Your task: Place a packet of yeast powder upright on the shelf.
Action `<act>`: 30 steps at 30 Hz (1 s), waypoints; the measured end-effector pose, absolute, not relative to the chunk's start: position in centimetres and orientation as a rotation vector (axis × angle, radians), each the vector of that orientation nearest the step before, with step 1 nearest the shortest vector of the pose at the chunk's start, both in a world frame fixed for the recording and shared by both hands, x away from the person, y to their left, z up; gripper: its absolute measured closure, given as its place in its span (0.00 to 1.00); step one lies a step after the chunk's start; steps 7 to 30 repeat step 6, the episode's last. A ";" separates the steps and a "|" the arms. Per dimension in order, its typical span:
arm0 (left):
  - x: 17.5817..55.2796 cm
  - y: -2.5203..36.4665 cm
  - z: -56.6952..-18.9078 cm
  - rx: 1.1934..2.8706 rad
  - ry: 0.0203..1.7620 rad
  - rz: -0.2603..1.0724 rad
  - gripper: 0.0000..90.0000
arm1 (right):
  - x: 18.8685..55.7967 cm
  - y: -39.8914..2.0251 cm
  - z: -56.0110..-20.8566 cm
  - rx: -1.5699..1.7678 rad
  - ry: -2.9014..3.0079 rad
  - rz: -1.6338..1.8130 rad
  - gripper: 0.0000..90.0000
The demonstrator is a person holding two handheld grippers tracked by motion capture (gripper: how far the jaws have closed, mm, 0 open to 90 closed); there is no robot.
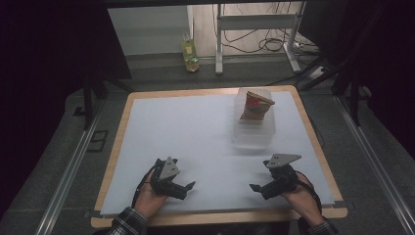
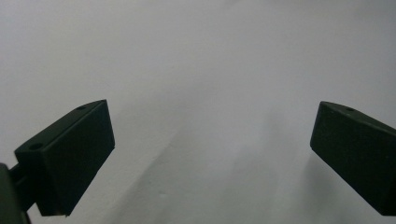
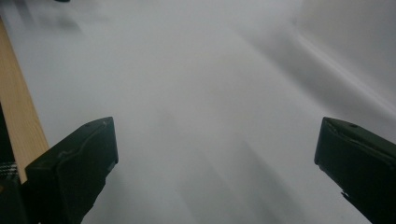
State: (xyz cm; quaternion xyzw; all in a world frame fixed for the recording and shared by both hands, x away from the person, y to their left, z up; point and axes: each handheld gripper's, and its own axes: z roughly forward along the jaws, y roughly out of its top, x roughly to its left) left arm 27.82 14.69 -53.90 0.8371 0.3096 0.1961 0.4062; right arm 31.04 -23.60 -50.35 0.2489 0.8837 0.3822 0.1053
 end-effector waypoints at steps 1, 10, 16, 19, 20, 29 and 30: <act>27.8 14.7 -53.9 2.112 0.781 0.495 0.00 | 31.0 -23.6 -50.4 0.733 2.604 1.126 0.00; 27.9 14.7 -53.9 2.110 0.783 0.498 0.00 | 31.1 -23.6 -50.7 0.744 2.620 1.125 0.00; 27.9 14.7 -53.9 2.110 0.783 0.498 0.00 | 31.1 -23.6 -50.7 0.744 2.620 1.125 0.00; 27.9 14.7 -53.9 2.110 0.783 0.498 0.00 | 31.1 -23.6 -50.7 0.744 2.620 1.125 0.00; 27.9 14.7 -53.9 2.110 0.783 0.498 0.00 | 31.1 -23.6 -50.7 0.744 2.620 1.125 0.00; 27.9 14.7 -53.9 2.110 0.783 0.498 0.00 | 31.1 -23.6 -50.7 0.744 2.620 1.125 0.00; 27.9 14.7 -53.9 2.110 0.783 0.498 0.00 | 31.1 -23.6 -50.7 0.744 2.620 1.125 0.00</act>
